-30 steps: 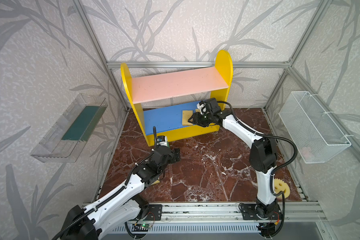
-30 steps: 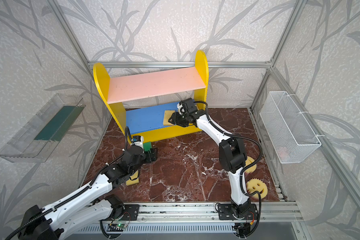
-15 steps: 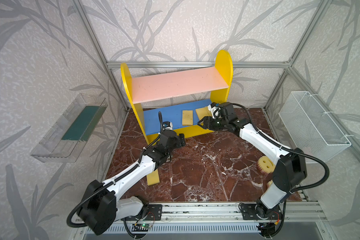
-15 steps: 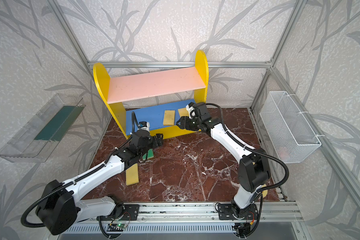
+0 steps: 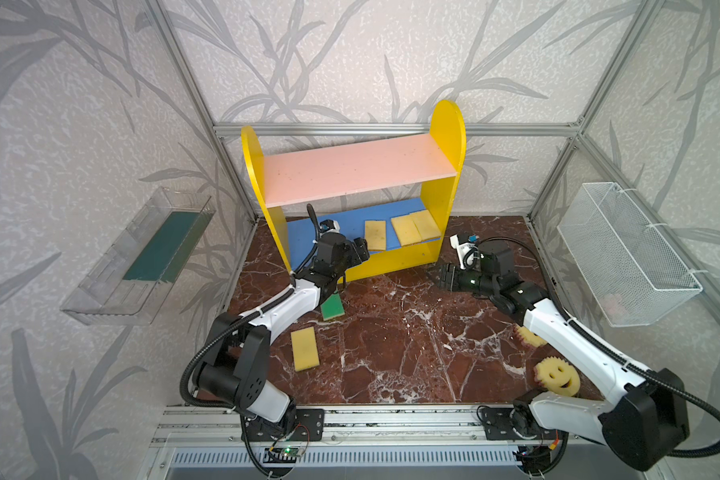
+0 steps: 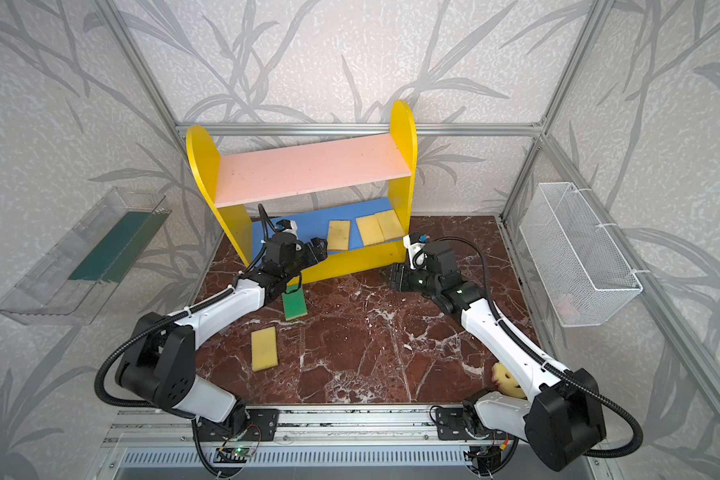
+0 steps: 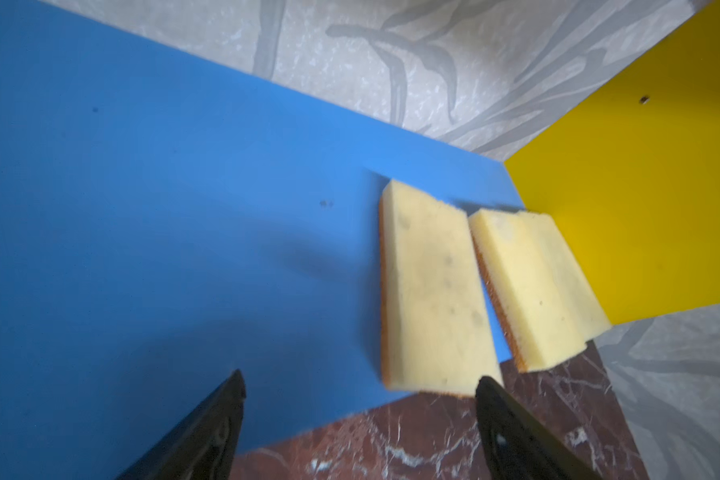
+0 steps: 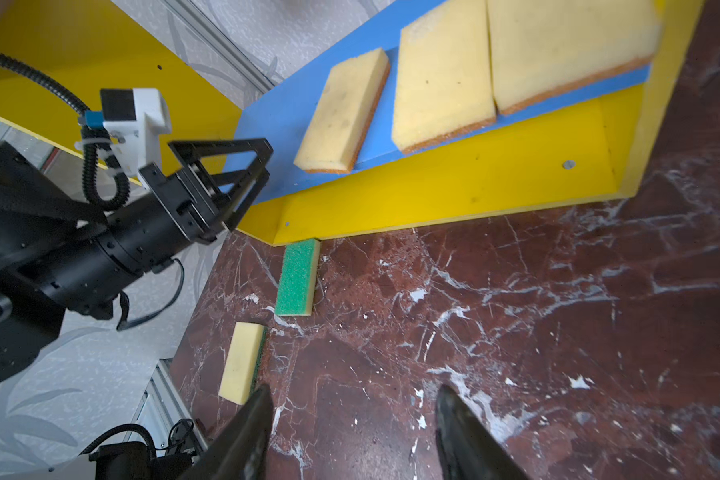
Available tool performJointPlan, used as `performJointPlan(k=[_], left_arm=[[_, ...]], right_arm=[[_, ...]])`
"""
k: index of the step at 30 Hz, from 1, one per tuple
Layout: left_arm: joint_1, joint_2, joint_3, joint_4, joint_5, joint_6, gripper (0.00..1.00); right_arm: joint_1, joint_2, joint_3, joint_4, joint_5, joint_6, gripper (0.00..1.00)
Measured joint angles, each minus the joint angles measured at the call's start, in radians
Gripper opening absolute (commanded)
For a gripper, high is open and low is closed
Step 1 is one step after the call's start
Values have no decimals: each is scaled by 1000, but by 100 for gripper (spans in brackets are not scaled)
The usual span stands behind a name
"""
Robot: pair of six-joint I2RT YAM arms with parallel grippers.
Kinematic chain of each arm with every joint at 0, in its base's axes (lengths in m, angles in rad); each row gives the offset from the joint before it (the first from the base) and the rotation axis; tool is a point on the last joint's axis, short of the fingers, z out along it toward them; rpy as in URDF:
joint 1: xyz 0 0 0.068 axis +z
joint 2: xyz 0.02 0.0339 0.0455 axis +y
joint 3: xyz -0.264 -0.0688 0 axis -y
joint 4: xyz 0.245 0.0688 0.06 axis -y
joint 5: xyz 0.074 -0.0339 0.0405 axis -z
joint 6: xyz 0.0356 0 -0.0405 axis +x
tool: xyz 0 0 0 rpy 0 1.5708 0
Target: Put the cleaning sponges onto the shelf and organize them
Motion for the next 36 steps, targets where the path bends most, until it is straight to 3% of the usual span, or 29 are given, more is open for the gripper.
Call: performJointPlan(k=[7,14,36], left_arm=[[66,145,152,11,146,-71,88],[73,225,240,-13,214,-105,87],[-61,317,320,40,217,-164,87]], right_arm=[[-3,-41,-106,28,-5,0,61],[-10,-50,-117,42,-4,1,61],[-37,-73,-123,49,-4,5,61]])
